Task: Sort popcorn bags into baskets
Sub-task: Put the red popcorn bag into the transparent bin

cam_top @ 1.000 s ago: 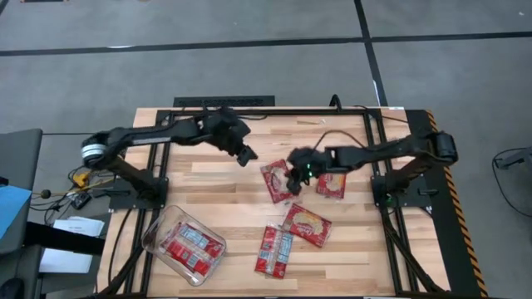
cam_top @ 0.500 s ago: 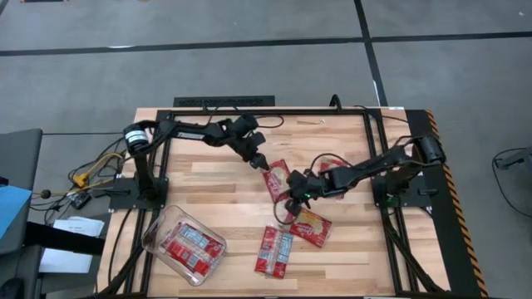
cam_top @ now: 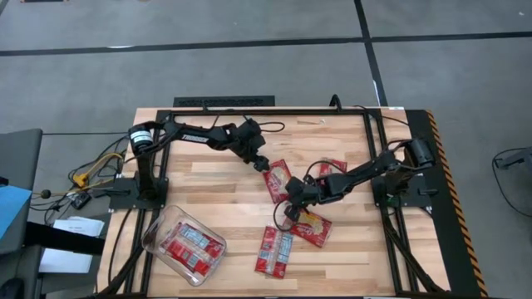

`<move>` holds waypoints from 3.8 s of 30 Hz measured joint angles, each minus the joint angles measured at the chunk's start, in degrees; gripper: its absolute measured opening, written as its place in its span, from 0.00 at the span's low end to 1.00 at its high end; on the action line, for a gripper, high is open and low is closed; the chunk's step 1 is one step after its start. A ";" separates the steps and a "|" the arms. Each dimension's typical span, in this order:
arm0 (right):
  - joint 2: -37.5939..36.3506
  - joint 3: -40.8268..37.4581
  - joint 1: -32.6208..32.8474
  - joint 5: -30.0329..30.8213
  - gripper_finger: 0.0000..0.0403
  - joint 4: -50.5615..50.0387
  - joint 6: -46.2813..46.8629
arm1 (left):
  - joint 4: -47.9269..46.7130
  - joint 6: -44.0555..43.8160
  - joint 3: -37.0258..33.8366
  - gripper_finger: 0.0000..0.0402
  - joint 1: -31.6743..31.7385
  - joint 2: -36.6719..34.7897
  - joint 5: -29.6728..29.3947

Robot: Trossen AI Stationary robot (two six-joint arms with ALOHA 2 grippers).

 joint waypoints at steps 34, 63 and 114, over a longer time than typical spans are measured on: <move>5.00 0.11 -7.60 -2.29 0.09 5.01 -18.75 | 2.52 -4.47 -2.99 0.72 0.00 -0.15 6.27; -0.94 0.02 0.00 1.30 0.08 0.06 -16.66 | 0.07 -4.33 -0.13 0.82 2.23 -0.45 3.56; -20.31 3.14 -2.05 5.00 0.07 -15.70 -19.48 | 0.51 -14.95 1.07 0.06 0.32 5.73 32.89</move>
